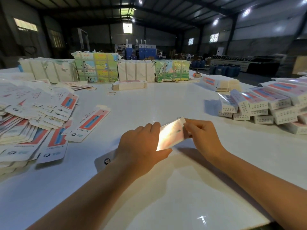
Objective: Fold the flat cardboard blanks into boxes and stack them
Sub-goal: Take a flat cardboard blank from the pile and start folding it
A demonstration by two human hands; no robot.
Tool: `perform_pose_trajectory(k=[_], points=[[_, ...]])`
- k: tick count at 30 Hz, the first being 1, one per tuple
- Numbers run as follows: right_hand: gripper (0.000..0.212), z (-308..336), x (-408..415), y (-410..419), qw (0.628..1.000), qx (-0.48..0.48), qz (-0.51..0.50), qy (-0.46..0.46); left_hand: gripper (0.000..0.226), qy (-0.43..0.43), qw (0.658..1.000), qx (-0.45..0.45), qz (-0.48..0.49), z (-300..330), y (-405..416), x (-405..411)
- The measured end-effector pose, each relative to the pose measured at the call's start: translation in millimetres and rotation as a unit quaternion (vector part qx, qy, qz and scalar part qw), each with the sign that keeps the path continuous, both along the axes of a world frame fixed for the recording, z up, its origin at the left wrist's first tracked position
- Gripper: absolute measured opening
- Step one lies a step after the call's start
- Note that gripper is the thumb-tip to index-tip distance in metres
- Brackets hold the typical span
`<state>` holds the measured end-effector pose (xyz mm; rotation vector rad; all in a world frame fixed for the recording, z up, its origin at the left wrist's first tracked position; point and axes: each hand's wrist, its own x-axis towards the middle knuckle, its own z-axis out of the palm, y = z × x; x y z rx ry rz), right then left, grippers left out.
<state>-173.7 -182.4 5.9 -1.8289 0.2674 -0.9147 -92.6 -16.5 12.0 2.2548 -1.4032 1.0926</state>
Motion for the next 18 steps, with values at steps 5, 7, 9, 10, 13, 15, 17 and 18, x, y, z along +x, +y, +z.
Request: perform_pose_trajectory(k=[5,7,9,10,13,15,17,18], points=[[0.039,-2,-2,8,0.999,-0.042,0.014,0.020,0.069,-0.022,1.000,-0.012,-0.001,-3,-3,-2],[0.035,-2,-3,11,0.997,-0.070,0.003,0.013,0.068,-0.012,1.000,-0.012,0.001,-4,-2,-3],[0.029,-1,-5,13,0.994,-0.102,-0.024,0.003,0.067,-0.004,1.000,-0.012,-0.004,-5,-2,-5],[0.027,-1,-6,13,0.993,-0.115,-0.036,-0.001,0.067,-0.001,1.000,-0.015,-0.009,-5,-2,-6],[0.024,-2,-7,12,0.986,-0.154,-0.059,-0.005,0.065,0.002,1.000,-0.022,-0.017,-4,-2,-7],[0.023,-2,-7,11,0.992,-0.117,-0.045,-0.027,0.062,0.005,0.999,-0.029,-0.021,-3,-2,-7],[0.022,2,-5,11,0.999,-0.028,-0.013,-0.040,0.063,0.011,0.999,-0.036,-0.021,-2,-2,-7],[0.022,4,-4,10,0.999,0.017,0.008,-0.042,0.063,0.013,0.999,-0.034,-0.019,-2,-2,-6]])
